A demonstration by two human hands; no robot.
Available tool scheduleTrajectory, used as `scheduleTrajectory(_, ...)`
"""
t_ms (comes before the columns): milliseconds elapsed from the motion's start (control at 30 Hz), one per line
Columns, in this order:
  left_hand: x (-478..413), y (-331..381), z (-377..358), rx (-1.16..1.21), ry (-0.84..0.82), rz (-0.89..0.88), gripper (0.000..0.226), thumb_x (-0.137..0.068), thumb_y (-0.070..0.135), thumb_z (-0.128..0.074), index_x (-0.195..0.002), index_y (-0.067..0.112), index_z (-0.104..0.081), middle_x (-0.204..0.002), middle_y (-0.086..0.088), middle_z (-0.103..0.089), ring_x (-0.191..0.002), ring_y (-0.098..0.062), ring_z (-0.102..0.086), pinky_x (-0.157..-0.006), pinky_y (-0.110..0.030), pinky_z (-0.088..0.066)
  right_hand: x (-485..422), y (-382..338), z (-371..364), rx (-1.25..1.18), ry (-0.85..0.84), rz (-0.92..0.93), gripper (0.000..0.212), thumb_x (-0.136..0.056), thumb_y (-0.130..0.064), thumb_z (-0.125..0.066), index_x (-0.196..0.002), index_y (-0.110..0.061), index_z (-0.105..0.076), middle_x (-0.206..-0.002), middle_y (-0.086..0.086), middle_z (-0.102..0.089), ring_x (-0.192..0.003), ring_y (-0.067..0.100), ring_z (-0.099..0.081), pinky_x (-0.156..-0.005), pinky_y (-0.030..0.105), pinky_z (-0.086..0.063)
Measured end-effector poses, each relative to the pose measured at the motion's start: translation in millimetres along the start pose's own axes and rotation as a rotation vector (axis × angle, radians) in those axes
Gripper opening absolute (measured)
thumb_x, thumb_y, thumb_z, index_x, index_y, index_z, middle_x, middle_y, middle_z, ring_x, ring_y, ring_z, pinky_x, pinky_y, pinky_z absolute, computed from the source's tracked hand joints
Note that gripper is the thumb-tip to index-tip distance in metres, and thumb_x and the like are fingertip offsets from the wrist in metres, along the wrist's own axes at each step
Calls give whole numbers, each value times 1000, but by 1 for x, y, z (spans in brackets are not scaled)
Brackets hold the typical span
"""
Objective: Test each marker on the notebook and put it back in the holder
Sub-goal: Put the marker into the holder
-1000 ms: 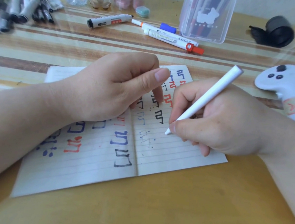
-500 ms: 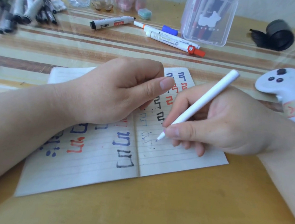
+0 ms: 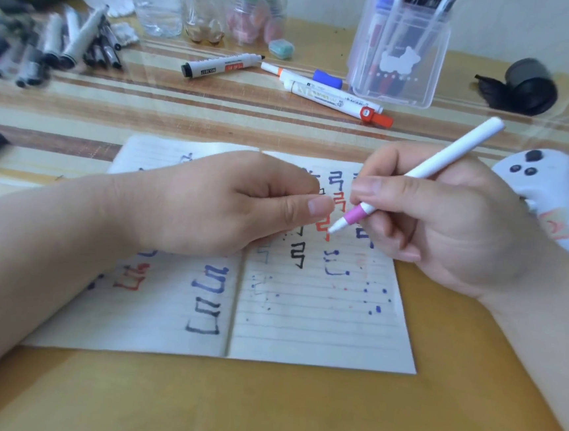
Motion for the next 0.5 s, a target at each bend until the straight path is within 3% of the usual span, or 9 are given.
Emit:
scheduleTrajectory(67,0,1,0,-29,12,-18,46,-99,44,-45,-65,13,-43,-51,9,-40,-45,-5,-34,-46,-12,-29,0,-5,0,-59,12,35,8,-79,-8,-66,-72,-6,-64,-52,10,-48,-46,20,-32,-41,22,-23)
scheduleTrajectory(200,-1,1,12,-110,166,-103,39,-100,54,-51,-75,24,-55,-59,8,-59,-52,-9,-48,-52,-15,-37,-1,-10,4,-96,53,78,7,-77,0,-67,-75,-5,-62,-54,11,-47,-49,21,-32,-41,25,-24)
scheduleTrajectory(367,0,0,25,-60,334,-157,21,-87,47,-71,-85,26,-71,-68,8,-69,-57,-16,-57,-55,-28,-46,-1,-5,17,-145,165,85,8,-76,-3,-58,-75,-4,-66,-57,14,-48,-50,22,-40,-41,26,-24)
scheduleTrajectory(500,2,0,28,-46,406,-160,21,-78,46,-76,-92,32,-75,-70,1,-70,-57,-21,-56,-58,-37,-47,1,-9,18,-162,197,134,8,-69,-6,-63,-71,-8,-71,-60,17,-51,-51,24,-43,-40,24,-26)
Point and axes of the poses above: each hand's wrist, its own x-axis away from the middle knuckle, its own z-axis out of the back of the hand, y = z × x, the point moved 8 cm from there along -x, towards the middle knuckle
